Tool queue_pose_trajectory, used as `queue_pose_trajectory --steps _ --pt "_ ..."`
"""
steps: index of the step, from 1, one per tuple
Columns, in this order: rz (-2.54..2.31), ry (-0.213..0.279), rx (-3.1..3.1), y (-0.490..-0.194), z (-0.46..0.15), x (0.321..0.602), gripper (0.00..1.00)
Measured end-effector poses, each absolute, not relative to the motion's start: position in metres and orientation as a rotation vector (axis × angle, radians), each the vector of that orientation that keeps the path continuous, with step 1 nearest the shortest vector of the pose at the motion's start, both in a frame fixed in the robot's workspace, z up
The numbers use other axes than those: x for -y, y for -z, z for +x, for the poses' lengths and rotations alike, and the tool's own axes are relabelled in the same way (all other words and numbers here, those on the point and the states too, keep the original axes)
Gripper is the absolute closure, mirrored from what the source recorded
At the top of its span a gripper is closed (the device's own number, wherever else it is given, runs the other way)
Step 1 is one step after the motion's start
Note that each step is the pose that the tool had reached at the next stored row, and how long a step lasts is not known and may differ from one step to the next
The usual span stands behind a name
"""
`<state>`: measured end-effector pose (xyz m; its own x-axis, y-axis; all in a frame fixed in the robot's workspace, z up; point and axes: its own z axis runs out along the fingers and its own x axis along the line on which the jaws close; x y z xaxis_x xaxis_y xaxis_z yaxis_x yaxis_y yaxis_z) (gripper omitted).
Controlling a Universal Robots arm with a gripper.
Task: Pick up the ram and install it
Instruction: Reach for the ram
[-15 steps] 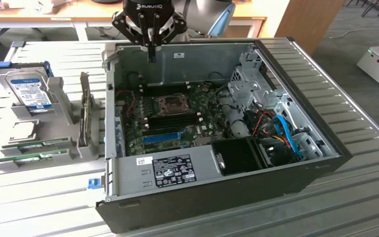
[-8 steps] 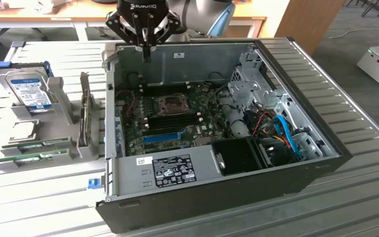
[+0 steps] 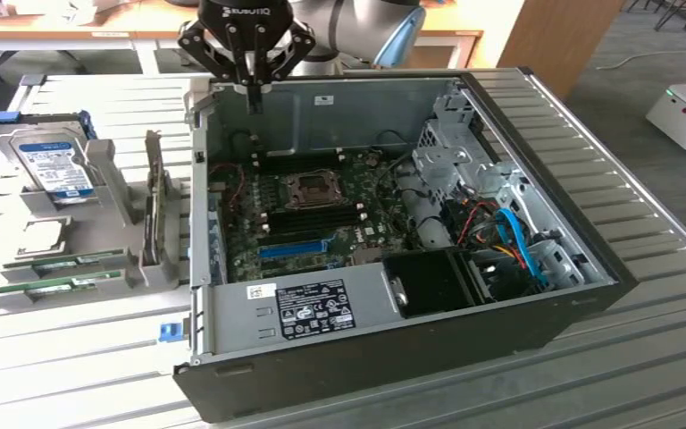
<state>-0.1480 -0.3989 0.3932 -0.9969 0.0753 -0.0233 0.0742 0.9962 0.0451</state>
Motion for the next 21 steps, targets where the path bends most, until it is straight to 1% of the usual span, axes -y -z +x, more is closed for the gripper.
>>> queue_pose_trajectory --steps 21 --pt "0.117 -0.069 -3.114 -0.393 -0.172 0.399 0.89"
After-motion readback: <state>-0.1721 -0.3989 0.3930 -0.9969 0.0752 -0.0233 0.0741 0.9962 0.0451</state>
